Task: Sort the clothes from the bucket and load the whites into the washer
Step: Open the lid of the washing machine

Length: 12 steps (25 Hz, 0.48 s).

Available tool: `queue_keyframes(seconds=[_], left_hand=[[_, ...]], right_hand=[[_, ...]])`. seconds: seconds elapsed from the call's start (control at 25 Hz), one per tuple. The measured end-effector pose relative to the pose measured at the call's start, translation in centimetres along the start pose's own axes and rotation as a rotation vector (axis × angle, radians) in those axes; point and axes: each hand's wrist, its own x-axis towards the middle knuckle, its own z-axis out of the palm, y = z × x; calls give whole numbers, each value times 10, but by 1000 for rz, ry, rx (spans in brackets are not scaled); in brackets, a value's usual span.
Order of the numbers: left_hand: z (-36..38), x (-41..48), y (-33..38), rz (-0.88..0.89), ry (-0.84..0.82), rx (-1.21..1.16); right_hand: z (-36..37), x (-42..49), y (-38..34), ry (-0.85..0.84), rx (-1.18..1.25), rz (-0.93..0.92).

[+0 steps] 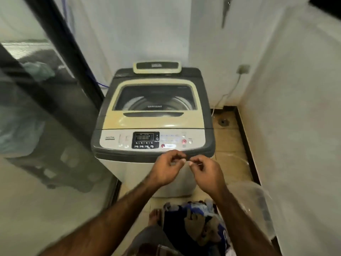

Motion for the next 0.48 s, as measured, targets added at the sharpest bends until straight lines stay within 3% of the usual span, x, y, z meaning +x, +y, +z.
queue_keyframes(seconds=[0.12, 0.32, 0.48], left_hand=[[-53, 14, -13, 24, 145, 62], [-123, 64, -18, 63, 240, 281], [-153, 107, -19, 179, 313, 453]], right_hand=[[33, 33, -45, -94, -106, -85], [81, 101, -106, -193, -369, -228], [99, 146, -136, -125, -573, -325]])
